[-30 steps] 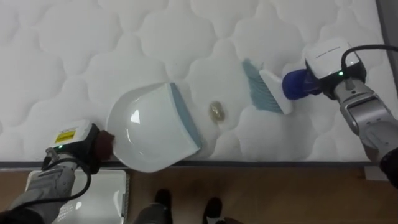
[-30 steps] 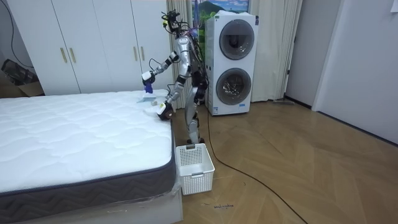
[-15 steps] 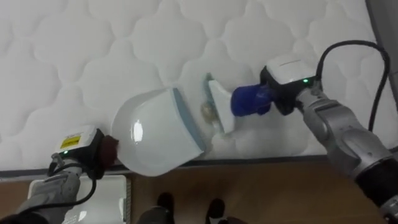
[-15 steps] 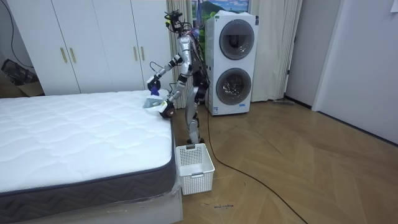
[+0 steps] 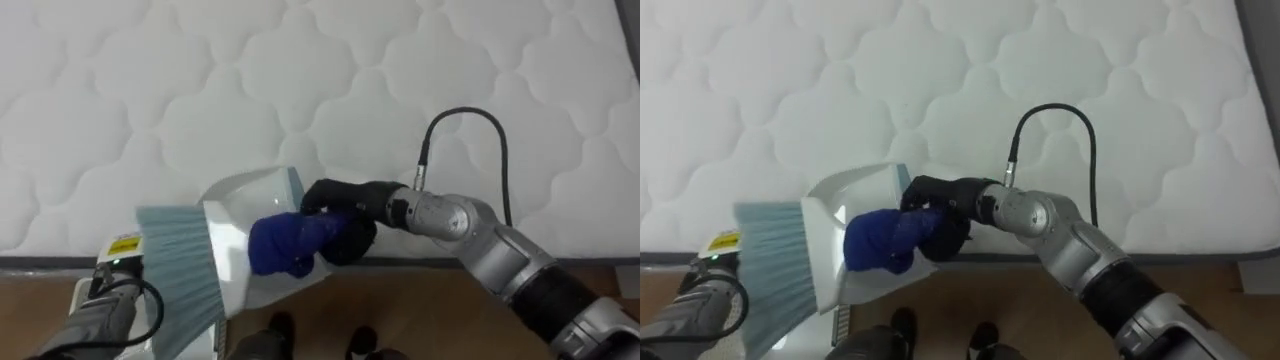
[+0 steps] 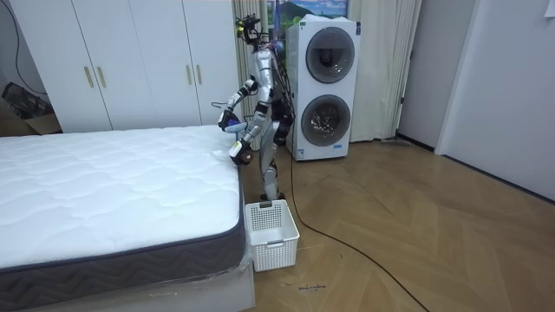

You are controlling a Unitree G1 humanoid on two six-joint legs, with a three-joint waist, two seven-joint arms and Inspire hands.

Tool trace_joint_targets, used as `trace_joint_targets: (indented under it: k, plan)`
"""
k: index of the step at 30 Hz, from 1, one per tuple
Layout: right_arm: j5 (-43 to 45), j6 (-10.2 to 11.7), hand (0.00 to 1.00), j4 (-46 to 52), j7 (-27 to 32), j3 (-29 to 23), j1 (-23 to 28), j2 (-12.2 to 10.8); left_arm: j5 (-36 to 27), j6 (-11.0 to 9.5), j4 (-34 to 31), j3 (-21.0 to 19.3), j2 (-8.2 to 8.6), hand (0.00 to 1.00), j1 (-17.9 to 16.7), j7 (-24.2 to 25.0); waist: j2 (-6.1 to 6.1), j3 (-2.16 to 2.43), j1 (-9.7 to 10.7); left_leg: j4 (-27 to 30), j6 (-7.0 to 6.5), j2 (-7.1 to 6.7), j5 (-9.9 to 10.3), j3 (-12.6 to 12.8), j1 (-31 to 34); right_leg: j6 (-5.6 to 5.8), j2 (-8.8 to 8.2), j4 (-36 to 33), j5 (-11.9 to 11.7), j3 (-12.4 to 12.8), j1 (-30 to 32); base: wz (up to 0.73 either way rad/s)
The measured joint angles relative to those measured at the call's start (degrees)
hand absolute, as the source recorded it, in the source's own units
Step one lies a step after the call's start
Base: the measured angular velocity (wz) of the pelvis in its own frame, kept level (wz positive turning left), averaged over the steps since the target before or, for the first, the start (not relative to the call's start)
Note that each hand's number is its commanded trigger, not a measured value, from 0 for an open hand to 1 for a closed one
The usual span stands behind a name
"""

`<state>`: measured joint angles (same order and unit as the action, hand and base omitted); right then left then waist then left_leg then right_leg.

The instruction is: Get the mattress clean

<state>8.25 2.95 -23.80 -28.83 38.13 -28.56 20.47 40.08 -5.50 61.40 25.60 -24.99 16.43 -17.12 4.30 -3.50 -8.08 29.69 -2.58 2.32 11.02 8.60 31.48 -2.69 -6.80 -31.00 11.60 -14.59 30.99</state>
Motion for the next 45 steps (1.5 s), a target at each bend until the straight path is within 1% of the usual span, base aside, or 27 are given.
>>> trace_joint_targets:
  k: [2,6,12,16,19,22,24,26,28,30,31,33,34,35,37,38,39,40,41,42,43,44,45]
  plan:
    - [-1.7,0.3,1.00,0.0,-1.4,0.0,0.0,0.0,0.0,0.0,0.5,0.0,0.17,1.00,0.0,0.0,-0.16,0.10,0.0,0.0,0.00,-0.02,0.0,0.0,-0.1,-0.02,-0.02,-0.1,0.0,0.1,-0.1,0.00]
    - [-3.8,0.8,1.00,-0.1,-3.2,0.0,0.0,0.0,0.0,-0.1,0.6,0.0,0.25,1.00,0.0,0.0,-0.30,0.09,0.0,0.2,-0.03,-0.03,0.0,0.0,-0.1,-0.02,-0.10,-0.7,0.3,0.2,0.0,0.00]
    - [-3.8,0.8,1.00,-0.2,-3.2,0.0,0.1,0.1,0.0,-0.1,1.0,0.0,0.50,1.00,0.0,-0.2,-0.67,0.06,0.0,0.2,-0.02,-0.02,0.0,0.1,-0.2,-0.09,-0.15,-0.9,0.5,0.2,-0.1,0.00]
    - [-3.8,0.8,1.00,-0.4,-3.1,0.0,0.1,0.5,0.0,-0.5,1.1,0.0,0.49,1.00,0.0,-0.3,-0.71,0.06,0.0,0.2,-0.01,-0.04,0.0,0.1,-0.2,-0.09,-0.20,-1.0,0.7,0.2,0.0,0.00]
    - [-3.8,1.3,1.00,-0.7,-2.5,0.0,0.1,1.3,-0.1,-1.1,1.1,0.0,0.49,1.00,0.0,-0.3,-0.70,0.06,0.0,0.2,-0.02,-0.09,0.0,0.1,-0.2,-0.09,-0.26,-1.0,0.7,0.2,-0.1,0.02]
    - [-4.2,1.3,1.00,-0.7,-1.2,-0.1,0.1,1.9,0.0,-1.1,1.0,0.0,0.49,1.00,-0.3,-0.6,-0.68,0.07,0.1,0.0,-0.02,-0.19,0.0,0.0,-0.4,-0.07,-0.28,-0.9,0.7,0.2,-0.3,0.00]
    - [-6.6,1.5,1.00,-1.4,-0.1,-0.6,0.2,2.3,0.0,-1.2,0.9,-0.2,0.52,1.00,-1.1,-1.2,-0.65,0.09,0.7,-0.1,-0.02,-0.43,0.0,-0.4,-1.6,0.01,-0.39,-0.8,0.8,0.0,-1.6,0.08]
    - [-8.5,2.5,1.00,-3.3,0.9,-2.4,0.8,2.2,0.1,-1.3,0.9,-0.2,0.56,1.00,-1.2,-1.2,-0.65,0.09,1.5,-0.2,-0.02,-0.72,0.0,-1.0,-2.8,0.26,-0.49,-0.7,0.9,-0.3,-3.0,0.19]
    - [-8.8,2.9,1.00,-4.2,2.2,-4.7,1.1,2.1,0.1,-1.6,0.8,-0.6,0.66,1.00,-1.5,-1.3,-0.67,0.08,2.0,-0.6,-0.02,-0.93,0.0,-1.0,-3.7,0.39,-0.67,-0.5,1.0,-0.3,-3.8,0.05]
    - [-11.0,3.4,1.00,-4.8,4.3,-8.7,2.0,2.0,0.2,-2.4,0.4,-2.1,0.90,1.00,-2.0,-2.2,-0.66,0.09,2.4,-1.2,-0.09,-0.95,0.1,-0.9,-4.3,0.49,-0.69,0.2,1.0,-0.3,-4.7,-0.06]
    - [-11.5,3.4,1.00,-4.8,4.9,-9.8,2.2,1.9,0.2,-2.7,0.4,-2.8,1.09,1.00,-2.4,-2.7,-0.65,0.09,2.5,-1.4,-0.10,-0.96,0.1,-0.8,-4.7,0.53,-0.66,0.4,1.0,-0.3,-5.0,-0.06]
    - [-14.6,3.6,1.00,-5.3,7.6,-14.1,3.3,1.2,0.1,-3.2,0.4,-4.5,1.58,1.00,-3.5,-3.8,-0.69,0.10,3.5,-2.2,-0.19,-1.07,0.0,-0.7,-6.5,0.85,-0.57,1.3,0.9,-0.1,-6.7,0.00]
    - [-15.6,4.3,1.00,-5.5,9.3,-16.6,4.1,0.7,0.1,-3.5,0.4,-5.0,1.75,1.00,-3.7,-4.1,-0.69,0.09,3.6,-2.4,-0.20,-1.01,0.0,-0.7,-7.4,1.02,-0.29,2.1,0.8,0.0,-7.8,0.00]
    - [-16.0,4.7,1.00,-5.6,10.2,-17.7,4.5,0.4,0.1,-3.6,0.5,-5.2,1.82,1.00,-3.7,-4.5,-0.72,0.08,3.5,-2.5,-0.20,-0.96,0.0,-0.7,-7.9,1.11,-0.09,2.5,0.7,0.1,-8.4,-0.04]
    - [-17.4,6.4,1.00,-5.3,13.8,-21.1,6.8,0.2,0.1,-4.4,0.5,-5.3,2.02,1.00,-4.3,-6.5,-0.90,0.25,3.8,-3.4,-0.23,-1.02,0.1,-0.7,-9.8,1.29,0.04,3.8,0.4,0.0,-10.4,-0.02]
    - [-17.6,6.6,1.00,-5.1,14.6,-22.0,7.5,0.2,0.1,-4.6,0.5,-5.3,2.05,1.00,-4.5,-6.9,-0.98,0.30,3.9,-3.6,-0.24,-1.04,0.1,-0.7,-10.3,1.35,0.05,4.2,0.4,-0.1,-10.9,0.00]
    - [-18.0,7.0,0.85,-5.1,16.4,-23.1,8.7,0.1,0.1,-4.8,0.5,-5.3,2.09,1.00,-5.1,-7.4,-1.18,0.55,4.4,-4.3,-0.24,-1.15,0.1,-0.7,-11.2,1.51,0.03,4.8,0.3,-0.3,-11.9,0.04]
    - [-18.5,7.0,0.63,-5.1,17.8,-24.1,9.5,0.1,0.1,-4.8,0.4,-5.4,2.36,1.00,-5.5,-7.5,-1.61,1.10,4.9,-4.7,-0.25,-1.23,0.1,-0.9,-11.6,1.65,0.07,5.4,0.2,-0.5,-12.6,0.04]
    - [-18.8,7.0,0.49,-5.1,18.6,-24.6,9.9,0.1,0.1,-4.8,0.4,-5.4,2.60,1.00,-5.7,-7.6,-1.75,1.18,5.0,-5.1,-0.28,-1.35,0.0,-0.9,-12.1,1.73,0.03,5.5,0.1,-0.5,-13.0,0.04]
    - [-19.1,7.0,0.00,-5.1,20.1,-25.7,10.7,0.1,0.1,-4.8,0.3,-5.8,3.40,1.00,-6.3,-7.9,-2.09,1.41,5.2,-6.0,-0.41,-1.65,0.0,-0.9,-13.3,1.94,-0.10,5.7,0.0,-0.4,-13.9,0.00]
    - [-19.3,7.0,0.00,-5.2,21.7,-26.6,11.7,0.1,0.1,-4.8,0.1,-6.5,4.35,1.00,-7.4,-8.4,-2.52,1.86,5.4,-7.1,-0.46,-1.89,-0.1,-0.9,-14.7,2.16,-0.11,6.4,-0.1,-0.3,-15.1,0.00]
    - [-19.3,7.0,0.00,-5.2,22.4,-26.9,12.2,0.1,0.1,-4.8,-0.4,-7.0,4.73,1.00,-8.2,-8.8,-2.63,2.16,5.4,-7.6,-0.47,-2.03,-0.1,-0.8,-15.5,2.23,-0.14,6.7,-0.2,-0.3,-15.7,0.00]
    - [-19.3,7.0,0.00,-5.2,23.5,-27.7,13.1,0.1,0.1,-4.8,-1.7,-8.1,5.32,1.00,-9.9,-9.4,-2.83,2.40,5.5,-8.7,-0.47,-2.15,-0.1,-0.8,-17.0,2.35,-0.10,7.5,-0.2,-0.4,-17.2,0.00]
